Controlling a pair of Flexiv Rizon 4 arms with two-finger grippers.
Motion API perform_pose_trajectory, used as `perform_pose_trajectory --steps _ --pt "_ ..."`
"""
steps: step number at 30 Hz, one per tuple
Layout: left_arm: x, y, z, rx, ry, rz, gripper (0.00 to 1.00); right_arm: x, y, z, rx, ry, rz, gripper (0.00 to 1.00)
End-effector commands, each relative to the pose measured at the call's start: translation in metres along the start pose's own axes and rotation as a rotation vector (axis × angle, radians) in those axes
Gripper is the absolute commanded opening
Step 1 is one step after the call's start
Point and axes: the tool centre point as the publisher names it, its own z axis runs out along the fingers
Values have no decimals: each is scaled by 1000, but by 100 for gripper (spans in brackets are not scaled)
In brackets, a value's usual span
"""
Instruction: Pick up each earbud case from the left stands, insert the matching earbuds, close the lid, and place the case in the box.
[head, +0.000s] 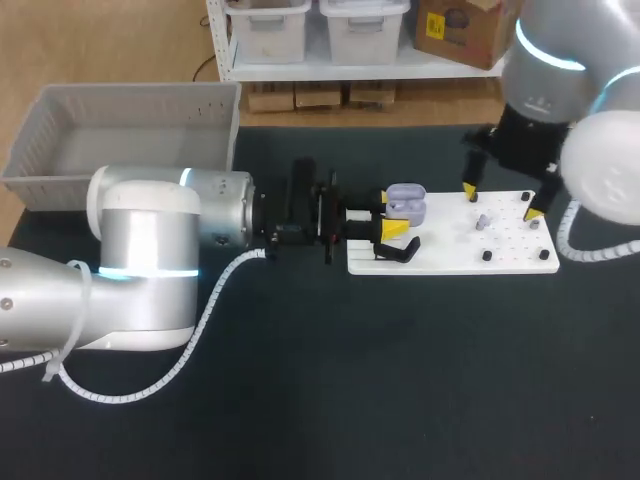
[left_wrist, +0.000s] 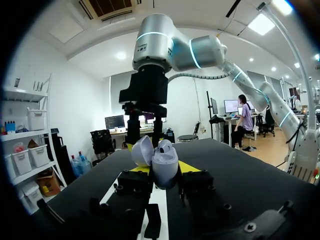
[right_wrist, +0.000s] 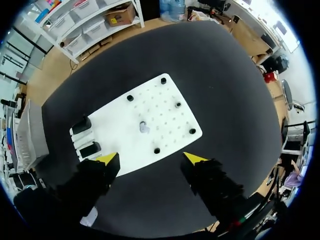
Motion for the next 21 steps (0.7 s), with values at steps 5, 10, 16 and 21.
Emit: perform_pose_trajectory --steps 5,10,16,21 --pt "0 -2 0 -6 0 2 0 -22 10 37 -6 43 -14 64" --pt "0 -2 0 -6 0 2 0 -23 15 42 -33 57 -1 73" --pt "0 -2 0 -6 0 2 0 -21 13 39 -58 46 3 75" --pt "0 -2 0 -6 0 2 0 -21 9 41 -54 53 14 100"
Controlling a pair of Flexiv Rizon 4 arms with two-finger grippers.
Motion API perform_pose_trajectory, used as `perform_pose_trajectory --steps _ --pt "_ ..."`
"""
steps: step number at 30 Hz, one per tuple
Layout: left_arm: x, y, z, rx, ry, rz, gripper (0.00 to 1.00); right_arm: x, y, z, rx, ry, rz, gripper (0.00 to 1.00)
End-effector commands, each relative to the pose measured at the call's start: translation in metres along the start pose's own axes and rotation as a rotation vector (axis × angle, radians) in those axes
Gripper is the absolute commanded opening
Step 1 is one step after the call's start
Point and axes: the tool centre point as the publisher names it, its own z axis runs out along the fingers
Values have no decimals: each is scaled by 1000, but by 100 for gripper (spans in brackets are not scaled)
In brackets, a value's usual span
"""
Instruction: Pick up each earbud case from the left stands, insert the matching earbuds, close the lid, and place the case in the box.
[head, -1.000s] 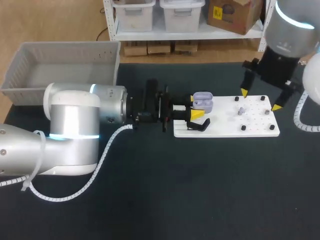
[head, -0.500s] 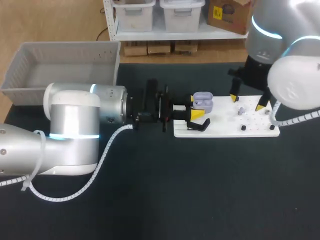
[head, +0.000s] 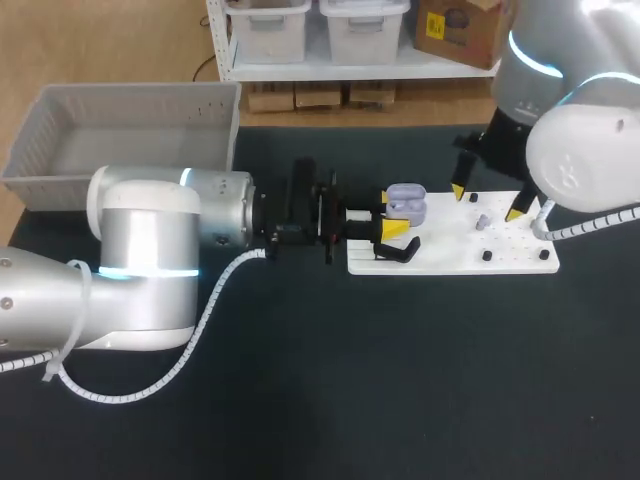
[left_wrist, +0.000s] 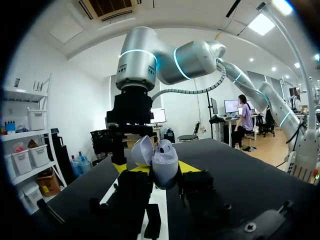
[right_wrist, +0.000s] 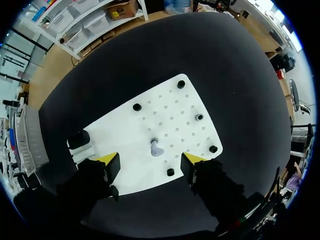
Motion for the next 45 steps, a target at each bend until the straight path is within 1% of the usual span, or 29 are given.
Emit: perform_pose_trajectory --steps 1,3,21,24,25,30,40,41,43,44,45 --pt "0 -2 0 -6 -1 2 0 3 -7 -1 -15 -7 18 100" --pt "0 -2 0 -6 -1 2 0 3 -8 -6 -37 -3 30 100" --pt "0 -2 0 -6 -1 2 0 3 -8 -6 -37 -3 30 100" --pt "0 -2 0 -6 -1 2 0 2 -13 -4 -51 5 -6 100" --pt "0 -2 0 -6 -1 2 0 2 -13 -3 -41 0 -19 100" --pt "0 -2 0 -6 -1 2 0 6 -11 3 -37 -3 -90 100" --pt "0 -2 0 -6 -1 2 0 2 -10 18 -52 10 -134 100" --pt "0 -2 0 -6 -1 2 0 0 -11 19 -52 7 -135 95" --pt "0 -2 0 -6 -1 2 0 -2 -11 20 -53 3 -137 91" --pt "0 -2 0 -6 -1 2 0 -3 -12 21 -53 2 -138 87" --pt "0 -2 0 -6 -1 2 0 -4 -12 21 -53 1 -138 85"
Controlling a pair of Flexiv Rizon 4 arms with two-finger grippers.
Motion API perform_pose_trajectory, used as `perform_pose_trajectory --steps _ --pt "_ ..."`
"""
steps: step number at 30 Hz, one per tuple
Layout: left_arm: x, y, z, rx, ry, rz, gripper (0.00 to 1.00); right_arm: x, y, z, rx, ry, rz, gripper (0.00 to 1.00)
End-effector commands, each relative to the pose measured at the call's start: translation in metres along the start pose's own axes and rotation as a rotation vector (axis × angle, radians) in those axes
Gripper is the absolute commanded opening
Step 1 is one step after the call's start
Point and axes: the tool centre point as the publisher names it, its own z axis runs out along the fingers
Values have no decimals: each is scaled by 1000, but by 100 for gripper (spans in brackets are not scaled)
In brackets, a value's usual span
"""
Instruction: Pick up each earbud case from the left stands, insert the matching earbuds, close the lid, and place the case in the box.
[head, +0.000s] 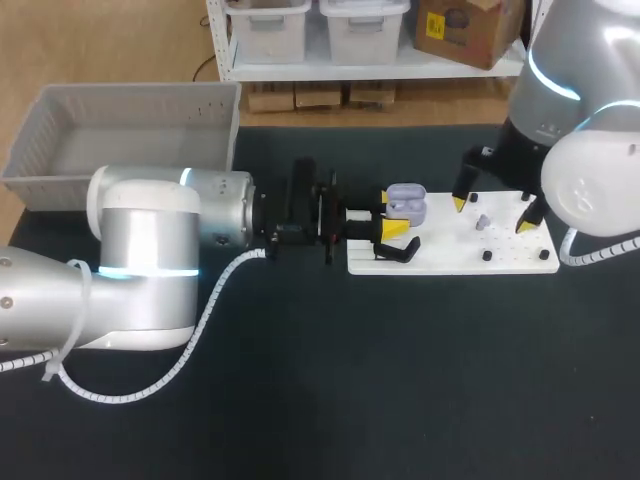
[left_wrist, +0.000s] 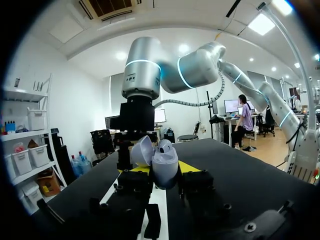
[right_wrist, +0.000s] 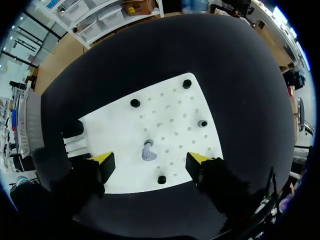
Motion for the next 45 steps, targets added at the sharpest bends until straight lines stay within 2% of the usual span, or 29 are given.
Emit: perform_pose_trajectory --steps 1,5,7,8,10,13,20,45 --pt "0 -2 0 -6 -1 2 0 -4 -2 4 -1 -2 -3 83" --pt "0 -2 0 -6 -1 2 0 -5 -2 3 -2 -6 -15 69" --pt "0 -2 0 -6 -1 2 0 -4 -1 5 -1 -2 -24 67" --pt "0 -2 0 -6 -1 2 0 -4 -1 5 3 -1 -30 61" --pt "0 -2 0 -6 -1 2 0 -4 -1 6 6 -1 -33 57" --pt "0 -2 0 -6 -1 2 0 -5 -2 6 7 0 -36 44" --pt "0 -2 0 -6 -1 2 0 -5 -2 9 5 9 -44 44" --pt "0 -2 0 -6 -1 2 0 -5 2 19 26 19 -46 33"
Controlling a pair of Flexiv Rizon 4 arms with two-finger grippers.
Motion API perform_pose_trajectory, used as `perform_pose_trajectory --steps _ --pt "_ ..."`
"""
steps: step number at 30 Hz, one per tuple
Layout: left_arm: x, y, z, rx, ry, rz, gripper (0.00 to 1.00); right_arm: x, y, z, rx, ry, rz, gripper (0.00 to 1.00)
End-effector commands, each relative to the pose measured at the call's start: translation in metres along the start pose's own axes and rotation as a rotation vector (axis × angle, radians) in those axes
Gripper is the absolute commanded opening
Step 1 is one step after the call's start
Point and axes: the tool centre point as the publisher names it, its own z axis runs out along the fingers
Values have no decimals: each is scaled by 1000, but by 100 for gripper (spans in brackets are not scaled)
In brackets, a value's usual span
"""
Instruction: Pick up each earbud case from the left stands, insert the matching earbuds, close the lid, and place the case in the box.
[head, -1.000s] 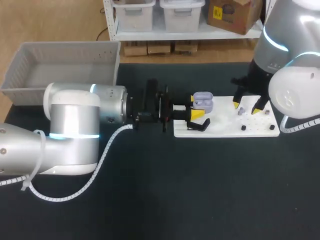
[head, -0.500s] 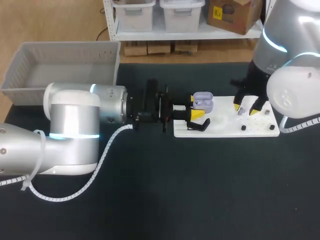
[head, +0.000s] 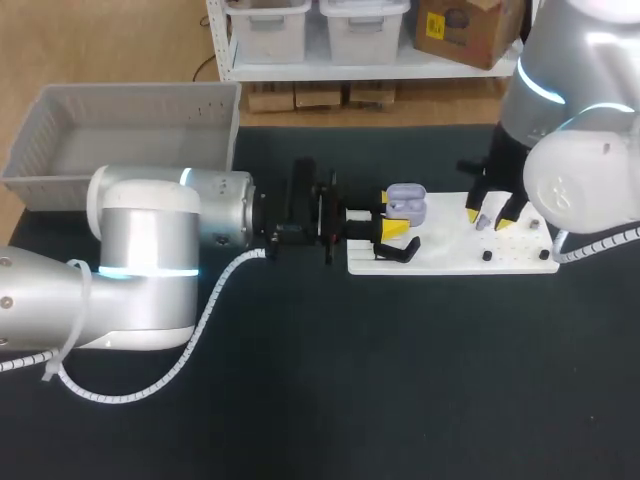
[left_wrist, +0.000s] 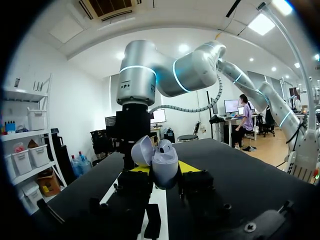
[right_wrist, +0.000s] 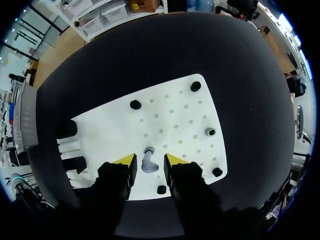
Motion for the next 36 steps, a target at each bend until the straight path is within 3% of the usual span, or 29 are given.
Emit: perform_pose_trajectory --steps 1,8,10,11,23,36 --pt "0 -2 0 -6 -1 2 0 -1 1 1 4 1 0 31" --pt "0 -2 0 -6 -1 2 0 0 2 2 14 1 -1 18" --pt "0 -2 0 -6 -1 2 0 0 2 3 20 1 3 10" --pt "0 -2 0 -6 -1 2 0 1 1 3 21 0 4 0" --pt "0 -2 0 -6 -1 2 0 8 -6 -23 -9 14 27 0" --pt "0 -2 0 -6 -1 2 0 14 -22 -103 -65 29 -6 0"
